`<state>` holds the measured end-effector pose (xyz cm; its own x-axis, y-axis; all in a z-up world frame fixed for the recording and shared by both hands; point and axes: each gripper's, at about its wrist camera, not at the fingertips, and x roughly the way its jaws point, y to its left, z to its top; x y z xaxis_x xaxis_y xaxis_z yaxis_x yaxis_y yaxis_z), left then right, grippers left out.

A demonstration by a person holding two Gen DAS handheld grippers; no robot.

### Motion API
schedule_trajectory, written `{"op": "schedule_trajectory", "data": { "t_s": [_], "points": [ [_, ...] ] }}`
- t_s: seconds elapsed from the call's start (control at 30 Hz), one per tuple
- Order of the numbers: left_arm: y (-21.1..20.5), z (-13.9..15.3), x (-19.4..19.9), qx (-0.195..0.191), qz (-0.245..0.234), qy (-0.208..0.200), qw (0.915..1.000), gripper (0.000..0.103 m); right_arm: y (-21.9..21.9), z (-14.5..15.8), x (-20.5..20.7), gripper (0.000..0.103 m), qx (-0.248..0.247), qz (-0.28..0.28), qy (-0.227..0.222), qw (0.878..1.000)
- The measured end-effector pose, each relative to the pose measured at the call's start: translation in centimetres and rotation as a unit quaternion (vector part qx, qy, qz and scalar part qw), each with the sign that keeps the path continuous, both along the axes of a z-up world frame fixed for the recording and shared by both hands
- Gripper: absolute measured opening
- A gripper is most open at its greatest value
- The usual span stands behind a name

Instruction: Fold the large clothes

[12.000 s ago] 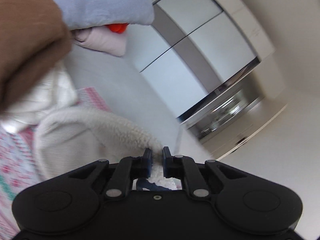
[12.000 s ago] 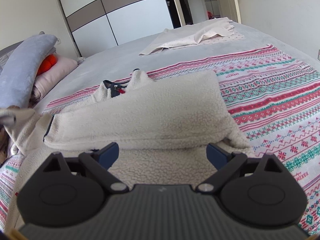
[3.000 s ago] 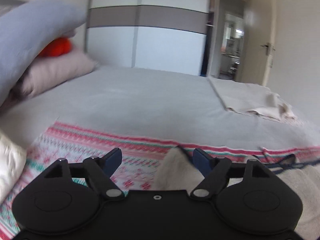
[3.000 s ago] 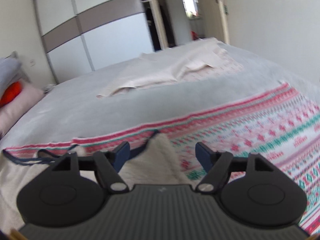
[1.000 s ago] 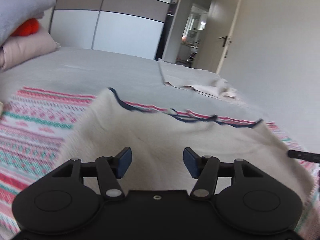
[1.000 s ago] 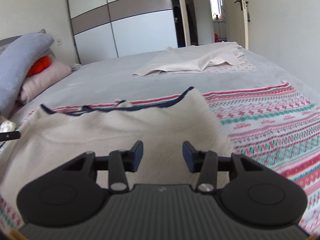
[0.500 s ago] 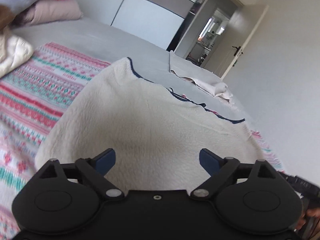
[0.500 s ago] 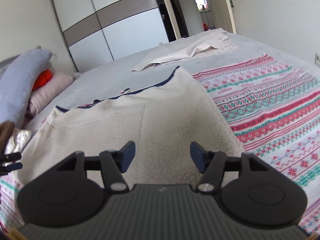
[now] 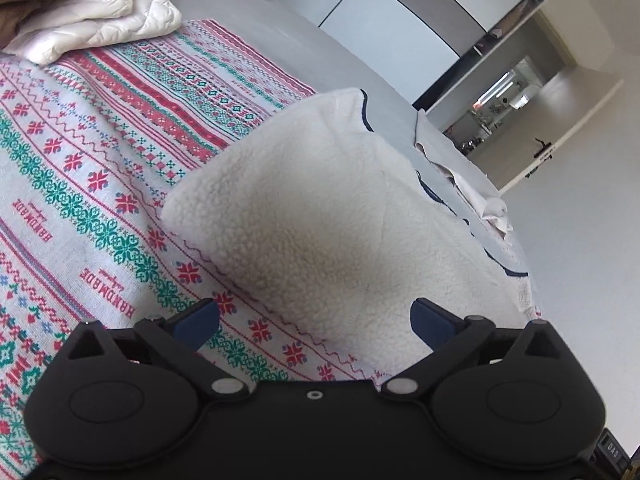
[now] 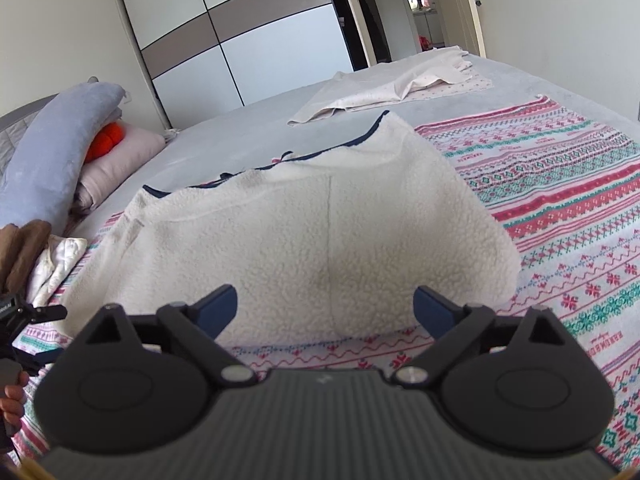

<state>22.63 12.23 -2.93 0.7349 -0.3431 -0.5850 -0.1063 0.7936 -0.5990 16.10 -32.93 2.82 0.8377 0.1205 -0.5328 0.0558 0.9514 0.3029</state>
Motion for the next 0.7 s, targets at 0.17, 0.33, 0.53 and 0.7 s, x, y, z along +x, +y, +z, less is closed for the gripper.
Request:
{"op": "schedule_trajectory", "data": {
  "t_s": [0.17,0.33,0.53,0.7],
  "points": [
    [0.0,-1.5,0.5,-0.021,0.018,0.009,0.9996,0.103,0.3,-0.1,0.0,0.098,-0.010,0.002,0.004,1.000],
    [-0.5,-2.0,0.9,-0.019,0.015,-0.019,0.9995,0.103,0.4,0.0,-0.2,0.099,-0.009,0.004,0.000,1.000],
    [-0.1,-2.7,1.8,-0.060,0.038,-0.048,0.9963,0.102,0.2,0.2,-0.3,0.100,-0.005,0.009,-0.003,1.000],
    [-0.2,-3.2,2.3,-0.079,0.079,-0.077,0.9907,0.100,0.1,-0.2,-0.2,0.100,0.003,0.008,0.000,1.000]
  ]
}}
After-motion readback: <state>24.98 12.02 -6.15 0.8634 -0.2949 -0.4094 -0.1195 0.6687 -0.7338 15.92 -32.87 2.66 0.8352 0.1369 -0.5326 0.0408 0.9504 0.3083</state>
